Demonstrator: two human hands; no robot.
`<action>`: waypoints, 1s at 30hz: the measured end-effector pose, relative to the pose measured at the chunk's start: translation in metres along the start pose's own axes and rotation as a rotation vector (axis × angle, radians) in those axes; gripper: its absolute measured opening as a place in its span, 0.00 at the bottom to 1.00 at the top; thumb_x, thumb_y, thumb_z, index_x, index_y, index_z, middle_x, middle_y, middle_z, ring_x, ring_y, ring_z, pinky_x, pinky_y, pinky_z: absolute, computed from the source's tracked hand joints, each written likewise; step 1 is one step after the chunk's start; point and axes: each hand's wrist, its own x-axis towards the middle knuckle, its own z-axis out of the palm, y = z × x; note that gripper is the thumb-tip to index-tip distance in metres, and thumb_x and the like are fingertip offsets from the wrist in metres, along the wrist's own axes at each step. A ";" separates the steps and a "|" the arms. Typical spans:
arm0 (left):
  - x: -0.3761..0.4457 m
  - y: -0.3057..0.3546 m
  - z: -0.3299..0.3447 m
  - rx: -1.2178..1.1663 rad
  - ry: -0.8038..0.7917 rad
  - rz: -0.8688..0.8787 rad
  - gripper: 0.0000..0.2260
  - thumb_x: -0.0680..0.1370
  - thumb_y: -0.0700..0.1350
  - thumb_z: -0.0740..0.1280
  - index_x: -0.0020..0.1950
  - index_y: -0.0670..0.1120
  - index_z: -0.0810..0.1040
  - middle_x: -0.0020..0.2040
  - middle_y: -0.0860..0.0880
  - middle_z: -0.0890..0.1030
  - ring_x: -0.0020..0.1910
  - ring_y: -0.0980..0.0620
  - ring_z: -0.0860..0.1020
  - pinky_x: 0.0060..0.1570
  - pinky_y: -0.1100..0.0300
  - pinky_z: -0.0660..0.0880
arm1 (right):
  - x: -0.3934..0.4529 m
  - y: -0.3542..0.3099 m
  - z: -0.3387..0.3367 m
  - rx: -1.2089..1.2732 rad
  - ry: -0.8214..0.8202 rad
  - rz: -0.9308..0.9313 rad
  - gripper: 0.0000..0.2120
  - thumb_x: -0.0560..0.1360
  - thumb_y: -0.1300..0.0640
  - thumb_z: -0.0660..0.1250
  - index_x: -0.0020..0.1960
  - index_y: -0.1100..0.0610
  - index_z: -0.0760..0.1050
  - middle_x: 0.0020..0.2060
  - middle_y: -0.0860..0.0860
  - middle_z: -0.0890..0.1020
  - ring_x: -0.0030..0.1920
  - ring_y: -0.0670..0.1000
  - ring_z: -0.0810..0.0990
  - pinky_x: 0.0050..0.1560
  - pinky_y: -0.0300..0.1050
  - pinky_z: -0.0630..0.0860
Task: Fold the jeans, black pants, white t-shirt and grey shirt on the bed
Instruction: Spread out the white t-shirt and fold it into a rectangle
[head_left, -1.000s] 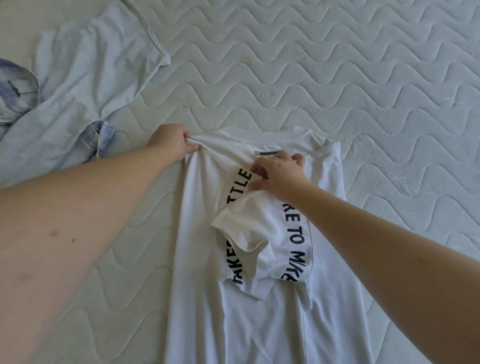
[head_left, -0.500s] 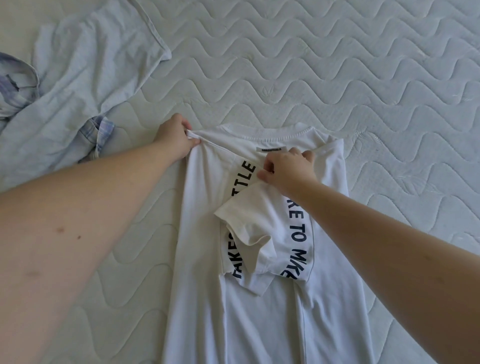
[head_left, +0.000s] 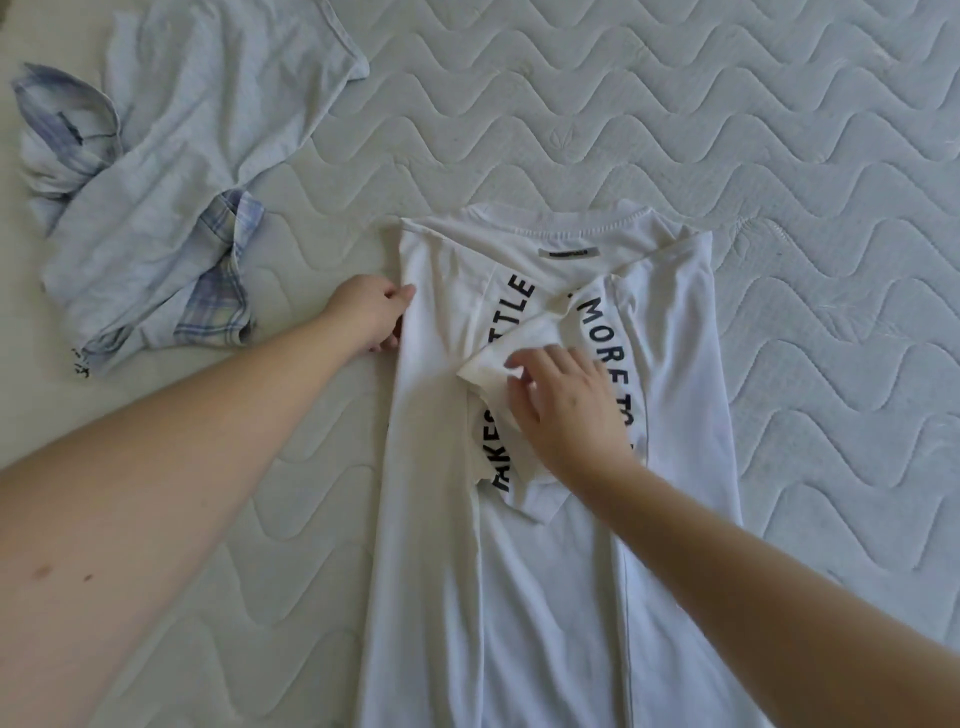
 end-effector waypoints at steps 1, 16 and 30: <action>-0.010 -0.002 0.001 0.000 -0.040 -0.013 0.14 0.82 0.52 0.60 0.47 0.42 0.76 0.30 0.43 0.77 0.18 0.58 0.74 0.18 0.68 0.68 | -0.018 -0.009 0.000 0.057 -0.011 0.039 0.05 0.78 0.56 0.65 0.50 0.56 0.78 0.40 0.51 0.80 0.42 0.55 0.78 0.42 0.48 0.71; -0.120 -0.052 0.031 0.067 -0.125 -0.098 0.14 0.78 0.52 0.68 0.37 0.45 0.72 0.22 0.47 0.75 0.14 0.55 0.68 0.15 0.69 0.59 | -0.085 -0.048 0.036 0.256 -0.305 0.692 0.16 0.79 0.49 0.59 0.40 0.58 0.78 0.35 0.54 0.82 0.38 0.56 0.81 0.37 0.46 0.77; -0.252 -0.125 0.077 -0.125 -0.152 -0.153 0.13 0.74 0.53 0.73 0.36 0.47 0.75 0.20 0.52 0.76 0.16 0.56 0.73 0.16 0.68 0.62 | -0.141 -0.059 0.037 0.249 -0.376 0.641 0.13 0.78 0.49 0.61 0.42 0.56 0.76 0.33 0.49 0.78 0.39 0.55 0.79 0.37 0.45 0.75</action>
